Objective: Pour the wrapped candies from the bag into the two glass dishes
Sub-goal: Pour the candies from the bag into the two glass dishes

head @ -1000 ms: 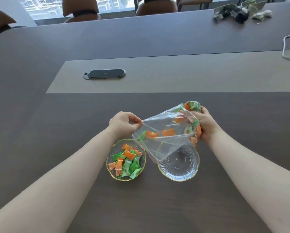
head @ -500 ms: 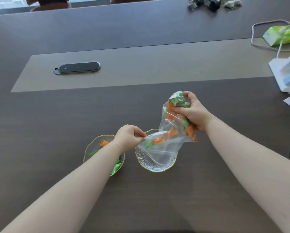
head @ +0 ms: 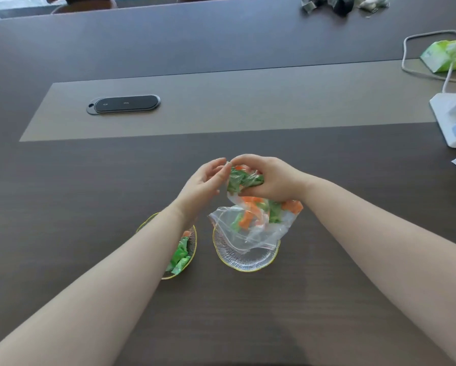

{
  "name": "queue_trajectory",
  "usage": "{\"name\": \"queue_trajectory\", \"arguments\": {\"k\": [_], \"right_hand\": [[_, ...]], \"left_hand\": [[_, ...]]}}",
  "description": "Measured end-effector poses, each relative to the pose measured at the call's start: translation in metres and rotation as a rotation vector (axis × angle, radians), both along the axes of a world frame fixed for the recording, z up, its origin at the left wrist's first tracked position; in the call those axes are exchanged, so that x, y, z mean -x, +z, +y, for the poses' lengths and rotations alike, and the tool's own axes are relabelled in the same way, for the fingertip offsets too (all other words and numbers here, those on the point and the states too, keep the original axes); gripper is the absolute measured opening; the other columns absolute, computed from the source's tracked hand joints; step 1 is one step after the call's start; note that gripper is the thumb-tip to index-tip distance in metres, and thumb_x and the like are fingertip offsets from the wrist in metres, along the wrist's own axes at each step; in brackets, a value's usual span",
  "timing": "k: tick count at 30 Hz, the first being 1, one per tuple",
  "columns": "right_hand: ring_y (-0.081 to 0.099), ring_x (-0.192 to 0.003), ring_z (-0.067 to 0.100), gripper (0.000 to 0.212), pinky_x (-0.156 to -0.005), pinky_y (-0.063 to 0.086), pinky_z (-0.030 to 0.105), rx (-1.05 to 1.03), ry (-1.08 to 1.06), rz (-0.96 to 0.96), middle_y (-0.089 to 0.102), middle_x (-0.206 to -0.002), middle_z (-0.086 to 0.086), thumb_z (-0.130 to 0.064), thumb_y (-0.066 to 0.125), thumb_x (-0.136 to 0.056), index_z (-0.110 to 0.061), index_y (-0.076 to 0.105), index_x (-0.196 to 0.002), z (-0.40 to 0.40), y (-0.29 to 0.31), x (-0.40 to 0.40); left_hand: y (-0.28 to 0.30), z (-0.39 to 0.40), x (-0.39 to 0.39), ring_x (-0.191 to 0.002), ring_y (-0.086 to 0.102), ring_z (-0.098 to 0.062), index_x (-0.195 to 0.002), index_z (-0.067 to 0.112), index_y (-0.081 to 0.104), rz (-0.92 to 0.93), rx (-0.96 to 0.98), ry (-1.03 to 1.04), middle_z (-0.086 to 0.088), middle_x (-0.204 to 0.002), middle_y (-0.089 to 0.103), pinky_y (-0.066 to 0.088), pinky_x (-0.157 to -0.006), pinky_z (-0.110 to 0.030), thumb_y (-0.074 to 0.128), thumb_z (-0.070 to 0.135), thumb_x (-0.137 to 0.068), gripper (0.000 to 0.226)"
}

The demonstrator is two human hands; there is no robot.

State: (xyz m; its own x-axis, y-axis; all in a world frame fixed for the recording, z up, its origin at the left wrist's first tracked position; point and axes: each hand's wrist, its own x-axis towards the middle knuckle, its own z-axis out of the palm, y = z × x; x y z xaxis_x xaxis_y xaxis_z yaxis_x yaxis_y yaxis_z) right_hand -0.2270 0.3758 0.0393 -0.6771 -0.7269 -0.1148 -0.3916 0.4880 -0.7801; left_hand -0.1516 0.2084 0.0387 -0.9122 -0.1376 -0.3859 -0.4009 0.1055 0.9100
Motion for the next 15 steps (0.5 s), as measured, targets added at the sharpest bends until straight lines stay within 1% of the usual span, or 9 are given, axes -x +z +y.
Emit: {"name": "queue_trajectory", "arguments": {"k": [1, 4, 5, 7, 9, 10, 12, 14, 15], "right_hand": [[0.06, -0.104, 0.011, 0.058, -0.094, 0.046, 0.027, -0.012, 0.017, 0.004, 0.065, -0.115, -0.008, -0.024, 0.076, -0.074, -0.029, 0.053, -0.127, -0.001, -0.001, 0.0], [0.06, -0.107, 0.012, 0.062, -0.095, 0.047, 0.03, -0.034, 0.044, 0.003, 0.064, -0.121, -0.005, -0.023, 0.077, -0.073, -0.026, 0.051, -0.129, 0.0, -0.001, -0.002], [0.061, -0.104, 0.014, 0.062, -0.092, 0.047, 0.03, -0.048, 0.054, 0.005, 0.064, -0.118, -0.004, -0.023, 0.077, -0.073, -0.026, 0.05, -0.128, 0.001, 0.0, -0.003], [0.062, -0.09, 0.013, 0.059, -0.082, 0.048, 0.027, -0.055, 0.06, -0.011, 0.066, -0.106, -0.003, -0.022, 0.077, -0.072, -0.025, 0.045, -0.122, 0.004, 0.001, -0.006], [0.06, -0.078, 0.004, 0.054, -0.073, 0.046, 0.022, -0.052, 0.036, -0.042, 0.066, -0.101, -0.003, -0.022, 0.078, -0.072, -0.027, 0.042, -0.112, 0.009, 0.002, -0.006], [0.058, -0.077, 0.001, 0.052, -0.072, 0.046, 0.021, -0.072, 0.031, -0.054, 0.065, -0.103, -0.004, -0.024, 0.079, -0.071, -0.03, 0.042, -0.107, 0.011, 0.003, -0.005], [0.058, -0.086, 0.006, 0.05, -0.077, 0.047, 0.024, -0.153, 0.045, -0.063, 0.062, -0.107, -0.007, -0.028, 0.08, -0.07, -0.031, 0.048, -0.108, 0.016, 0.004, -0.004], [0.056, -0.094, 0.011, 0.052, -0.083, 0.046, 0.024, -0.24, 0.064, -0.032, 0.06, -0.106, -0.009, -0.032, 0.08, -0.069, -0.026, 0.057, -0.115, 0.02, 0.005, -0.003], [0.056, -0.095, 0.011, 0.052, -0.083, 0.045, 0.023, -0.274, 0.069, -0.023, 0.06, -0.105, -0.009, -0.033, 0.08, -0.069, -0.023, 0.059, -0.116, 0.022, 0.006, -0.003]], "left_hand": [[0.004, 0.001, 0.002, -0.108, 0.059, 0.0, -0.128, 0.022, 0.053, 0.025, 0.005, -0.019, 0.008, -0.122, 0.063, 0.048, -0.088, -0.02, 0.058, 0.046, -0.084, 0.05], [0.01, 0.008, 0.002, -0.089, 0.069, -0.003, -0.108, 0.023, 0.066, 0.106, 0.058, -0.051, 0.004, -0.101, 0.073, 0.053, -0.079, -0.015, 0.068, 0.026, -0.081, 0.027], [0.012, 0.01, 0.001, -0.085, 0.07, -0.004, -0.103, 0.022, 0.069, 0.113, 0.063, -0.024, 0.003, -0.095, 0.074, 0.054, -0.078, -0.016, 0.071, 0.02, -0.079, 0.024], [0.01, 0.008, -0.001, -0.082, 0.07, -0.007, -0.098, 0.016, 0.072, 0.093, 0.101, 0.033, 0.002, -0.09, 0.074, 0.055, -0.077, -0.017, 0.074, 0.016, -0.075, 0.023], [0.008, 0.005, -0.003, -0.083, 0.07, -0.011, -0.09, 0.013, 0.074, 0.066, 0.157, 0.039, -0.002, -0.088, 0.075, 0.056, -0.081, -0.023, 0.076, 0.016, -0.073, 0.017], [0.008, 0.003, -0.004, -0.082, 0.07, -0.013, -0.084, 0.014, 0.075, 0.064, 0.173, 0.033, -0.003, -0.086, 0.075, 0.056, -0.082, -0.025, 0.077, 0.015, -0.072, 0.012], [0.01, 0.001, -0.005, -0.077, 0.069, -0.012, -0.075, 0.016, 0.075, 0.08, 0.196, 0.022, -0.002, -0.08, 0.074, 0.056, -0.081, -0.026, 0.078, 0.014, -0.071, 0.006], [0.013, -0.001, -0.004, -0.073, 0.068, -0.01, -0.074, 0.014, 0.074, 0.084, 0.211, 0.005, 0.001, -0.075, 0.073, 0.056, -0.078, -0.024, 0.078, 0.013, -0.071, 0.005], [0.015, -0.003, -0.003, -0.07, 0.068, -0.008, -0.074, 0.014, 0.075, 0.084, 0.212, -0.009, 0.004, -0.072, 0.073, 0.056, -0.075, -0.021, 0.078, 0.013, -0.071, 0.005]]}}
